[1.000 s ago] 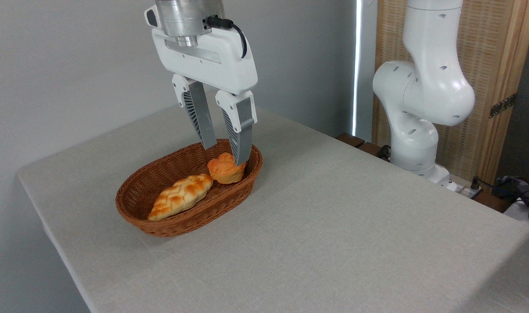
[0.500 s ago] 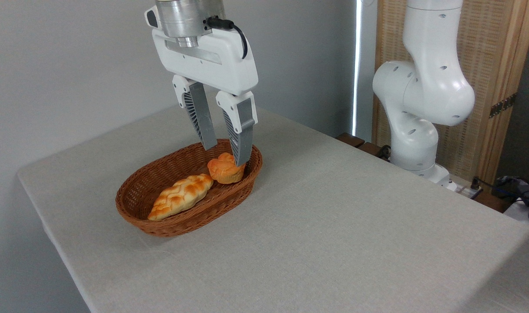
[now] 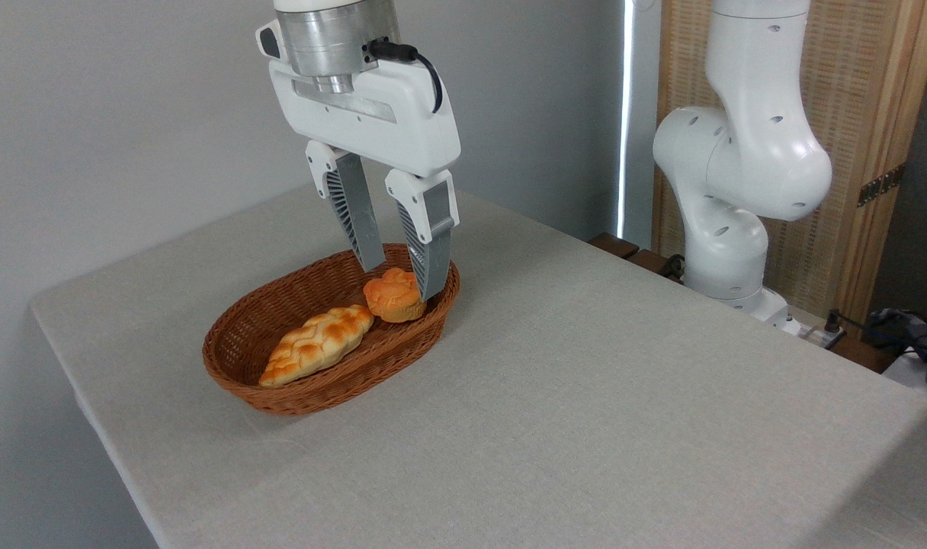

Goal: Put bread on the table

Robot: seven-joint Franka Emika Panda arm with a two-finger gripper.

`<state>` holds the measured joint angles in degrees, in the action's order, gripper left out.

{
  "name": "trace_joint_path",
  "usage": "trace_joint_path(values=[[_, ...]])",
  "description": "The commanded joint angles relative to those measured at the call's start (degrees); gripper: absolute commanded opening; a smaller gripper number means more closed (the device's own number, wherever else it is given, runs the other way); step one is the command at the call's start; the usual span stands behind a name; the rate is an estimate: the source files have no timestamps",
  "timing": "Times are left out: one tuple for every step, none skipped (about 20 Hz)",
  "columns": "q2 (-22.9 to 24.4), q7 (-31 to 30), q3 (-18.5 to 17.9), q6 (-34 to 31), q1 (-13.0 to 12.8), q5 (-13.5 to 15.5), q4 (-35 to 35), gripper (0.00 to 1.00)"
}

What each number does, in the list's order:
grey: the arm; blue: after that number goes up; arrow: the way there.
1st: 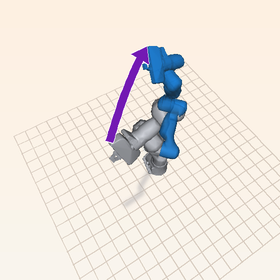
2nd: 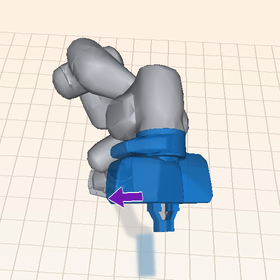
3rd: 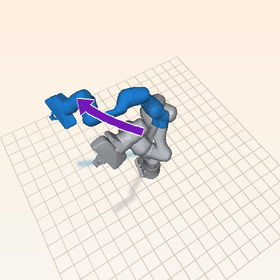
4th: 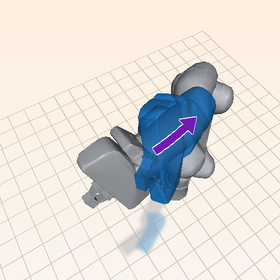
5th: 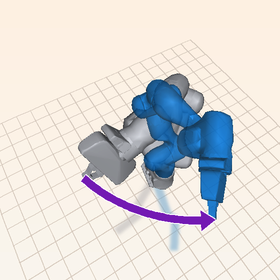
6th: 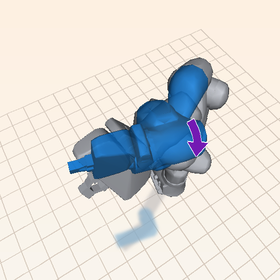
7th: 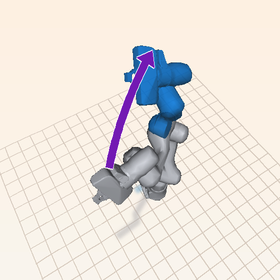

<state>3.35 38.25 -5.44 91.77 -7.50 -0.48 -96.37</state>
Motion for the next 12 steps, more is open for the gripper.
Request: trace_joint_path(values=[[0.4, 0.6, -0.9, 0.2, -0.8, -0.1, -0.4, 1.0], [0.5, 0.6, -0.9, 0.2, -0.8, 0.0, -0.3, 1.0], [0.8, 0.6, -0.9, 0.3, -0.8, 0.0, -0.4, 1.0], [1.0, 0.6, -0.9, 0.3, -0.8, 0.0, -0.5, 1.0], [1.2, 0.6, -0.9, 0.3, -0.8, 0.0, -0.8, 1.0], [1.6, 0.6, -0.8, 0.3, -0.8, 0.0, -1.1, 1.0], [2.1, 0.6, -0.6, 0.4, -0.9, 0.0, -1.7, 1.0], [2.4, 0.6, -0.6, 0.3, -1.5, 0.0, -2.2, 1.0], [3.0, 0.6, -0.6, 0.4, -2.2, 0.0, -2.8, 1.0], [3.7, 0.6, -0.6, 0.7, -3.0, 0.0, -4.0, 1.0], [4.6, 0.2, -0.6, 1.3, -4.2, 0.0, -5.3, 1.0], [6.1, -0.1, -0.7, 2.0, -5.4, 0.0, -7.2, 1.0]])
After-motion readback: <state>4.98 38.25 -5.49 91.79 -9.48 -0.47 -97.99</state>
